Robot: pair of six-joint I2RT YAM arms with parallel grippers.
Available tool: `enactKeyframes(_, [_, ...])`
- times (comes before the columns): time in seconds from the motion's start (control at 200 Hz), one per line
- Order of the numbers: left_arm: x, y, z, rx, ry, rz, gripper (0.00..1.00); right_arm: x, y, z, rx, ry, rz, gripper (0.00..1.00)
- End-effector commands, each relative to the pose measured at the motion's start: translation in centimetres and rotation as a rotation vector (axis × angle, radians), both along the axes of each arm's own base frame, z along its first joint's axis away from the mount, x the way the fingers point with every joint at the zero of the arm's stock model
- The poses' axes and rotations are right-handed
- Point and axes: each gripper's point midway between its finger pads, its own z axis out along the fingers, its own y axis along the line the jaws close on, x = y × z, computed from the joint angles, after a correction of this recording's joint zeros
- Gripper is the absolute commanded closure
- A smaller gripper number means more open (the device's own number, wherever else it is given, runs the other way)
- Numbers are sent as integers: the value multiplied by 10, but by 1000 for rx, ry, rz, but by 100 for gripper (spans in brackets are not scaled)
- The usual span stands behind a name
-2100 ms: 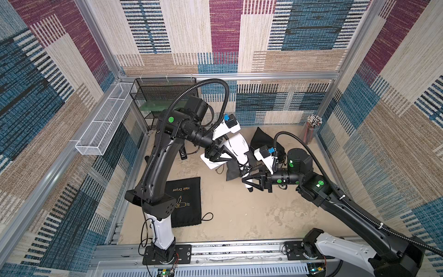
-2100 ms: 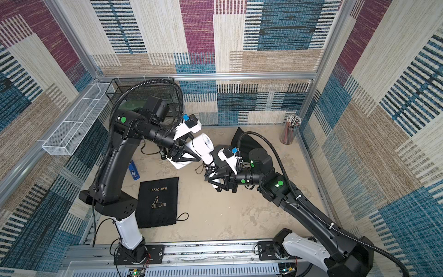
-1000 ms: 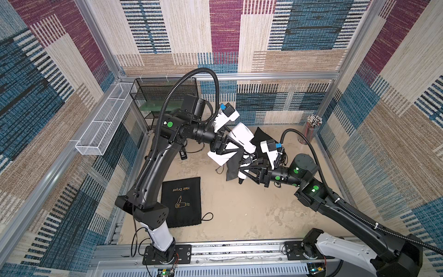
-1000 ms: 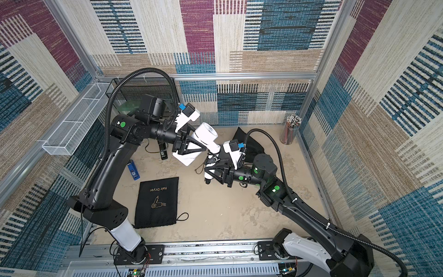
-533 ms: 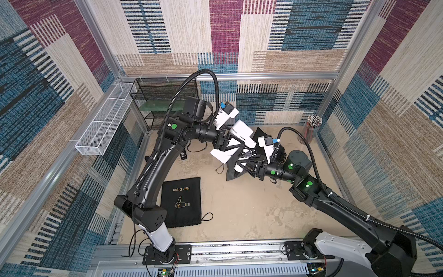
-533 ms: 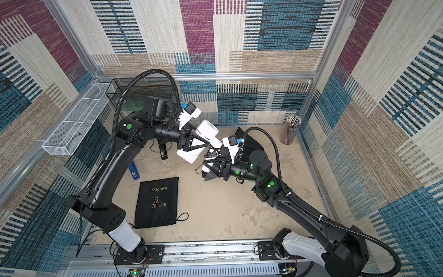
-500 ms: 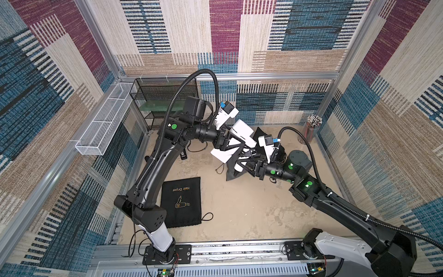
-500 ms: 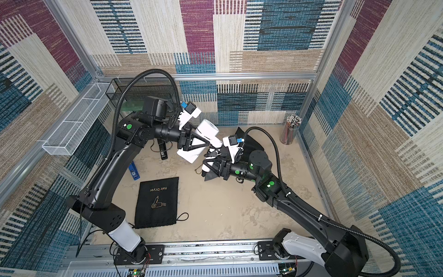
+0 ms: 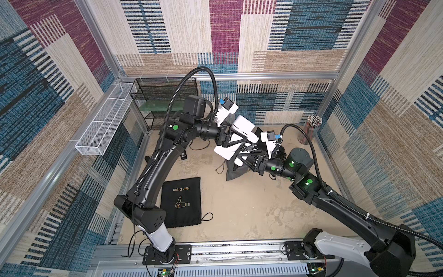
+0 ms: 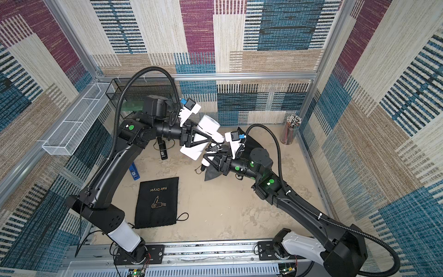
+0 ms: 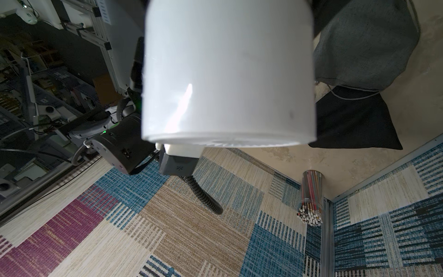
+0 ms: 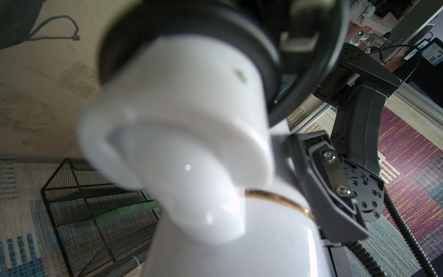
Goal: Pack away hair dryers
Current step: Fold the hair dryer.
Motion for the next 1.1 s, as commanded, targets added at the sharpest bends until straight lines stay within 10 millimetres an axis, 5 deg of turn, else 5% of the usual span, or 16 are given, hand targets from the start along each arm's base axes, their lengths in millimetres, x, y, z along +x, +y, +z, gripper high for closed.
enactKeyframes(0.0, [-2,-1,-34,85,160,34,100,-65,-34,146,407,-600,47,100])
enactKeyframes(0.25, [0,-4,-38,66,212,39,100,-60,-29,150,400,-603,49,100])
enactKeyframes(0.436, [-1,1,-21,78,96,20,100,-38,-17,117,226,-491,-2,99])
enactKeyframes(0.721, [-1,9,8,13,68,-1,100,-3,-14,11,-120,-204,-92,25])
enactKeyframes(0.861, [3,10,19,-27,79,1,100,-1,-15,-9,-115,-153,-95,16])
enactKeyframes(1.092, [0,8,27,-60,95,-25,100,-1,-22,3,55,-165,-76,13])
